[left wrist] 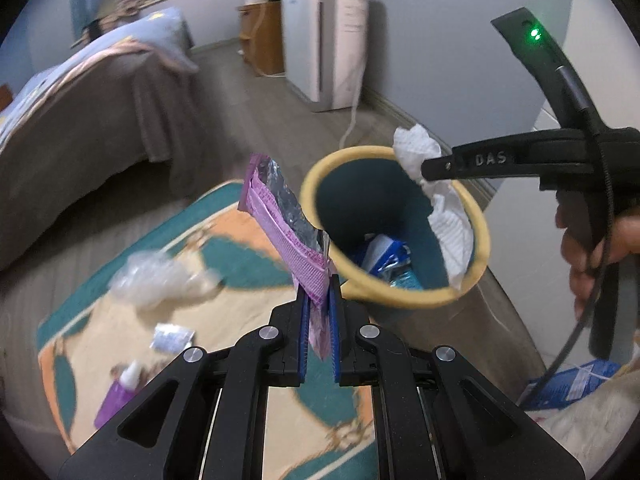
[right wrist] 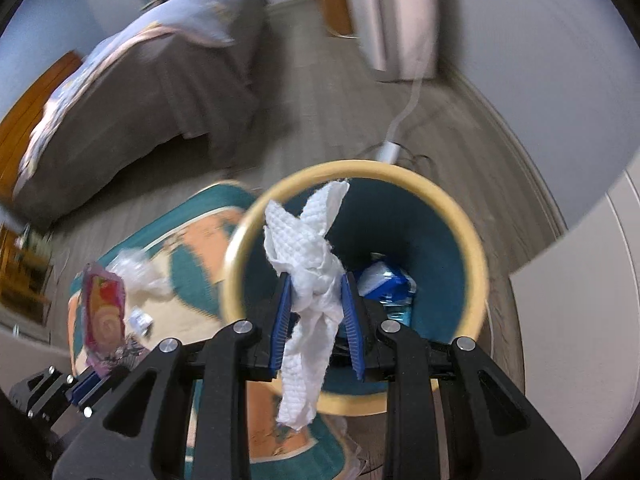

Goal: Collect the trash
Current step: 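Carry the tissue and pink wrapper over the bin and open both tools, then move both open tools back over the stool toward the purple spray bottle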

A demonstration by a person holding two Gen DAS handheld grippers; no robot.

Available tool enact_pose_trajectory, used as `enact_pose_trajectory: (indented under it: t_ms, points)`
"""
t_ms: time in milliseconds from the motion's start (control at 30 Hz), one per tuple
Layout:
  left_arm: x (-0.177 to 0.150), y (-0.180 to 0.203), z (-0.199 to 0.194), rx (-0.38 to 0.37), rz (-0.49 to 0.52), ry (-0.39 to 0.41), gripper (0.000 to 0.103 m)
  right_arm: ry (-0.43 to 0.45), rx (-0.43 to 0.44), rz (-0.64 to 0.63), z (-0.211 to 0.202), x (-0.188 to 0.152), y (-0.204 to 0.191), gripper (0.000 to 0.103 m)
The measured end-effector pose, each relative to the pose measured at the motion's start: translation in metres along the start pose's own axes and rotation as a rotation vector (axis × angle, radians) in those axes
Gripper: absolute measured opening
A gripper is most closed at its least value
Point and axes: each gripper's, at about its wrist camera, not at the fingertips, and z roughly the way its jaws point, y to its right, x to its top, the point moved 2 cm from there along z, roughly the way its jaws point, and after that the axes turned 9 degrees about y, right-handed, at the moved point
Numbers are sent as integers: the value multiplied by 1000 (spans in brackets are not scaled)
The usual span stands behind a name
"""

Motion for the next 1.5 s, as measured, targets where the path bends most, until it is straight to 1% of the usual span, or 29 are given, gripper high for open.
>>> enact_pose_trajectory:
  t_ms: [67, 200, 300, 367, 433, 467, 500, 533, 600, 633, 667, 700, 733, 767, 800, 833, 900, 1000, 1167, 1500]
  points:
    - [9, 11, 12, -21, 26, -9, 10, 1, -26, 34, 3, 1, 14, 25]
    - [23, 29, 37, -45, 70, -28, 10, 21, -61, 33, 4, 3, 24, 25]
    - [31, 37, 49, -49, 91, -25, 10, 60, -79, 47, -1, 7, 30, 25]
    - [39, 42, 54, -49, 100, -3, 11, 87, -86, 60, -5, 10, 33, 26]
    - [45, 45, 52, -53, 102, 30, 18, 108, -92, 71, -9, 13, 35, 30]
    - [47, 47, 51, -55, 101, 45, 24, 113, -93, 75, -10, 13, 36, 32]
    - [48, 49, 50, -52, 103, 52, 29, 118, -97, 80, -11, 14, 38, 39]
    - [48, 50, 49, -51, 104, 55, 31, 120, -98, 83, -11, 14, 39, 45]
    - [49, 51, 49, -52, 103, 54, 41, 119, -99, 85, -10, 14, 39, 51]
    - [48, 50, 48, -46, 102, 57, 44, 116, -98, 84, -9, 14, 38, 55]
    - [49, 49, 46, -43, 99, 59, 51, 114, -98, 82, -8, 14, 37, 57]
    - [48, 47, 45, -39, 95, 63, 56, 113, -96, 79, -8, 14, 36, 62]
    - [47, 43, 42, -33, 86, 66, 58, 114, -94, 76, -8, 15, 35, 67]
    - [46, 41, 41, -27, 82, 67, 64, 115, -94, 74, -7, 16, 34, 69]
    - [45, 37, 38, -17, 74, 69, 69, 118, -95, 72, -8, 16, 33, 74]
    - [44, 33, 35, -12, 66, 72, 72, 119, -97, 70, -8, 16, 31, 79]
    - [41, 25, 28, 1, 50, 77, 81, 120, -96, 68, -8, 17, 29, 86]
    - [38, 12, 19, 25, 31, 82, 91, 114, -87, 62, -8, 17, 24, 95]
    - [29, -17, -4, 81, -2, 88, 94, 115, -66, 44, -11, 18, 7, 97]
    - [12, -94, -60, 190, -100, 89, 95, 115, -2, -95, -13, 16, -65, 97]
